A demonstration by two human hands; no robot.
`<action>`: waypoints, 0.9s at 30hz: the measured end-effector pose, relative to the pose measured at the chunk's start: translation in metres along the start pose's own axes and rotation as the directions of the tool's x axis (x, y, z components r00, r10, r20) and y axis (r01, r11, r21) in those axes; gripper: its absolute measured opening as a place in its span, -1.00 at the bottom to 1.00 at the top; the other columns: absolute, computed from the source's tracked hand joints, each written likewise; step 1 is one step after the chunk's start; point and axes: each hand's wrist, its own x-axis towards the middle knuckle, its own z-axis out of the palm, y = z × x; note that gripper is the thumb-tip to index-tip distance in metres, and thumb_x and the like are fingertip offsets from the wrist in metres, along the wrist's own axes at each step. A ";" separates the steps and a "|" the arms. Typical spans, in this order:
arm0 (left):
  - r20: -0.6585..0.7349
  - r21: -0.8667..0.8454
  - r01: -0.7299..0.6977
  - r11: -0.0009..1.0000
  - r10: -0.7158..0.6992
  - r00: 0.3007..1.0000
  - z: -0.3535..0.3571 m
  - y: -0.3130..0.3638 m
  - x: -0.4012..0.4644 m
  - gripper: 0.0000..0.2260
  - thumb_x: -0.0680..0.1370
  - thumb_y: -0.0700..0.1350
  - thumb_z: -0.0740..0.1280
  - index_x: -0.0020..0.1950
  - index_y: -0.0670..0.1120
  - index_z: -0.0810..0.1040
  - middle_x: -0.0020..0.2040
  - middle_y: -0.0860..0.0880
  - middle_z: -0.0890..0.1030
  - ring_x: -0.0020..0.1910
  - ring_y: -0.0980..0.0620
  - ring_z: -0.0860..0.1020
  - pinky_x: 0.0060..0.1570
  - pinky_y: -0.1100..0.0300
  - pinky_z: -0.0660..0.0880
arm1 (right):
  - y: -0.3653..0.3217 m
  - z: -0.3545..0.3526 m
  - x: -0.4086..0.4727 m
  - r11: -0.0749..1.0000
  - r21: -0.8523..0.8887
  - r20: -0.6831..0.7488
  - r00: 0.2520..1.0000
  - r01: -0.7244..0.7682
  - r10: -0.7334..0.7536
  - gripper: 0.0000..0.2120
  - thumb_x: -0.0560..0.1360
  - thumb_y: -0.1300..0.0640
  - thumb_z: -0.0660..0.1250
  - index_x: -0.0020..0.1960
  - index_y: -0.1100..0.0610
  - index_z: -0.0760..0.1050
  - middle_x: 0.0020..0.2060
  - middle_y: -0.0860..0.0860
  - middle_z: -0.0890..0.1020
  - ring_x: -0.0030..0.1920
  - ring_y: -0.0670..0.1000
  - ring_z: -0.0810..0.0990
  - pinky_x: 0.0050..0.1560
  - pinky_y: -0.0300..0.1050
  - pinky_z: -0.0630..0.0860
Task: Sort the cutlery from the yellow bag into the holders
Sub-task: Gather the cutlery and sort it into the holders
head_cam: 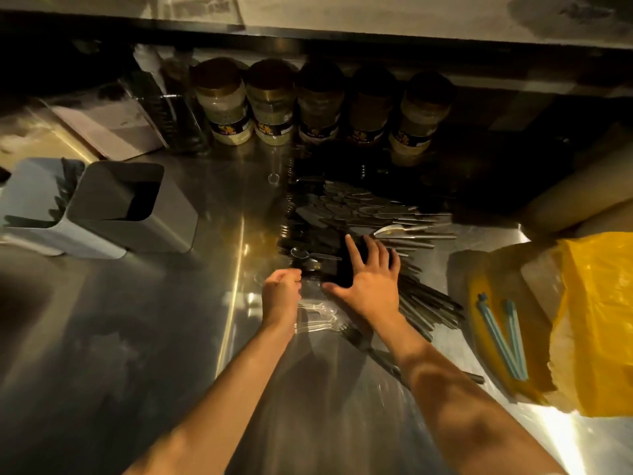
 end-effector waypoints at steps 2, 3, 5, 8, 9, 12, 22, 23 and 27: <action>0.035 -0.043 0.023 0.999 -0.022 0.999 0.003 -0.001 0.003 -0.90 0.58 -0.22 0.28 -0.08 -0.13 0.58 -0.16 -0.10 0.60 -0.16 0.00 0.55 -0.18 0.17 0.45 | -0.002 -0.002 0.001 0.999 -0.032 -0.009 1.000 0.021 -0.021 -0.03 0.43 -0.52 0.16 0.64 -0.08 -0.10 0.50 0.17 0.28 0.50 0.21 0.22 0.50 0.19 0.09; 0.046 -0.072 0.034 0.997 -0.031 0.998 0.004 -0.002 0.004 -0.89 0.59 -0.22 0.27 -0.09 -0.13 0.57 -0.15 -0.11 0.60 -0.12 -0.03 0.57 -0.15 0.16 0.46 | -0.003 -0.001 0.002 0.998 -0.050 -0.020 0.999 0.028 -0.029 -0.03 0.44 -0.50 0.16 0.64 -0.04 -0.08 0.44 0.17 0.36 0.44 0.21 0.29 0.46 0.17 0.16; 0.055 -0.145 0.062 0.987 -0.055 0.997 0.005 -0.002 0.006 -0.88 0.61 -0.23 0.25 -0.10 -0.13 0.54 -0.12 -0.11 0.60 -0.06 -0.07 0.58 -0.08 0.15 0.49 | -0.004 0.001 0.006 0.996 -0.081 -0.080 0.996 0.036 -0.043 -0.02 0.42 -0.48 0.23 0.63 0.08 0.08 0.26 0.16 0.50 0.28 0.20 0.45 0.34 0.15 0.33; 0.085 -0.237 0.127 0.963 -0.110 0.990 0.005 0.000 0.008 -0.89 0.63 -0.19 0.22 0.01 -0.18 0.52 -0.01 -0.16 0.61 -0.03 -0.08 0.62 -0.03 0.15 0.54 | -0.003 0.005 0.012 0.995 -0.082 -0.148 0.986 0.060 -0.072 -0.12 0.34 -0.41 0.41 0.42 0.19 0.43 0.07 0.14 0.60 0.09 0.19 0.56 0.16 0.12 0.48; 0.104 -0.246 0.142 0.959 -0.120 0.987 0.004 0.000 0.008 -0.86 0.64 -0.17 0.22 0.09 -0.21 0.52 0.02 -0.16 0.60 -0.01 -0.08 0.62 -0.03 0.16 0.55 | -0.003 0.005 0.013 0.993 -0.092 -0.147 0.985 0.075 -0.088 -0.17 0.32 -0.39 0.44 0.35 0.18 0.49 0.04 0.13 0.61 0.06 0.19 0.58 0.12 0.11 0.50; 0.148 -0.251 0.173 0.953 -0.138 0.979 0.002 0.003 0.012 -0.77 0.66 -0.10 0.21 0.20 -0.22 0.48 0.06 -0.17 0.59 0.03 -0.09 0.62 -0.03 0.13 0.56 | -0.004 0.002 0.015 0.984 -0.126 -0.131 0.982 0.123 -0.139 -0.30 0.31 -0.34 0.48 0.21 0.16 0.56 -0.04 0.09 0.64 -0.02 0.17 0.60 0.02 0.07 0.51; 0.185 -0.242 0.157 0.957 -0.114 0.976 0.003 0.019 0.018 -0.80 0.67 -0.10 0.20 0.02 -0.21 0.52 -0.01 -0.21 0.64 -0.03 -0.12 0.64 0.00 0.07 0.59 | -0.002 -0.005 0.032 0.972 -0.027 -0.080 0.969 0.233 -0.234 -0.45 0.30 -0.18 0.54 0.11 0.16 0.54 -0.12 0.08 0.68 -0.11 0.15 0.67 -0.15 -0.04 0.55; 0.178 -0.239 0.147 0.960 -0.105 0.978 0.002 0.020 0.018 -0.81 0.67 -0.12 0.20 0.03 -0.22 0.52 0.01 -0.23 0.64 -0.03 -0.13 0.65 -0.02 0.07 0.60 | -0.003 -0.008 0.035 0.970 -0.027 -0.058 0.968 0.243 -0.244 -0.45 0.35 -0.19 0.50 0.15 0.16 0.51 -0.11 0.08 0.68 -0.11 0.16 0.68 -0.19 -0.07 0.50; 0.173 -0.213 0.093 0.973 -0.056 0.983 0.002 0.024 0.021 -0.89 0.66 -0.17 0.20 0.11 -0.18 0.47 0.07 -0.27 0.63 -0.04 -0.19 0.66 -0.06 0.05 0.61 | -0.007 -0.026 0.050 0.972 -0.060 0.130 0.967 0.229 -0.220 -0.45 0.48 -0.25 0.33 0.33 0.06 0.39 0.00 0.08 0.68 0.00 0.17 0.65 -0.08 -0.05 0.47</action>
